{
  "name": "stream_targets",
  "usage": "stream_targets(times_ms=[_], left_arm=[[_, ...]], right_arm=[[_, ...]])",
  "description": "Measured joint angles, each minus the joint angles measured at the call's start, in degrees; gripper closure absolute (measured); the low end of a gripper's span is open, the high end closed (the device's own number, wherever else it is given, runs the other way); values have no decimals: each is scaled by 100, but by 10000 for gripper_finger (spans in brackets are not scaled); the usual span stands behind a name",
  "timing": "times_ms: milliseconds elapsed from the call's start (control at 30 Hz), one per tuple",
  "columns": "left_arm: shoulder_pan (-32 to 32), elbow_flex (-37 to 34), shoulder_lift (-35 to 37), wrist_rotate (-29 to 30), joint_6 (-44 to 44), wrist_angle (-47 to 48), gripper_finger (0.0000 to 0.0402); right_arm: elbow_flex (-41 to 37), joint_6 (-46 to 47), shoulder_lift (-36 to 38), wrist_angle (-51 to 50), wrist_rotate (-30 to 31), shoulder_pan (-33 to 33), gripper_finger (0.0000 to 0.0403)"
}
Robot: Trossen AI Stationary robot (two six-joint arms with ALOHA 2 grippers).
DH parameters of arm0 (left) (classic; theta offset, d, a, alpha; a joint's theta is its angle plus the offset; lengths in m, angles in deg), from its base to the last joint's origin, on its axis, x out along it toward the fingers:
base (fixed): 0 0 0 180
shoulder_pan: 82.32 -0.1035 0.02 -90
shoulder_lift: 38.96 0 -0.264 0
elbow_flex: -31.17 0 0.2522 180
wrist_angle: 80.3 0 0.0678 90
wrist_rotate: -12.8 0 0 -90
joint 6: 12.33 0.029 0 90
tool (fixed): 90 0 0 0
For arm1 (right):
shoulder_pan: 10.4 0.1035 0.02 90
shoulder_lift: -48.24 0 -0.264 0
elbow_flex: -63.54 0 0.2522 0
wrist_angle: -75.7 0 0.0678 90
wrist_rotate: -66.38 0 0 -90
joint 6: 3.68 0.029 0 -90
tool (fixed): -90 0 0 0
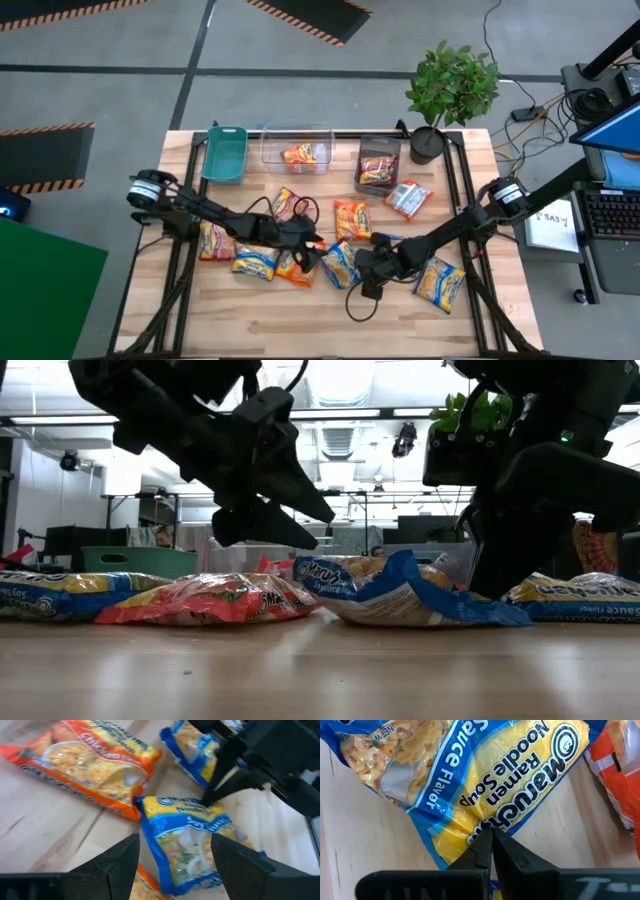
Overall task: Sort Maruchan noodles
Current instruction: Put the blue noodle pack into the green bin
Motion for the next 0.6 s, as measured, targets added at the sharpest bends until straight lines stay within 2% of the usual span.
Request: stream_targets(times_ms=[133, 333, 600], left_arm=[[-10, -1, -75, 21, -202, -202, 172], [-10, 0, -517, -373, -511, -702, 172], [-10, 56, -901, -349, -585, -850, 172]], right_arm=[[-6, -42, -4, 38, 9, 0, 394], [-9, -93, -13, 64, 100, 0, 394], [-13, -105, -20, 126, 123, -2, 394]])
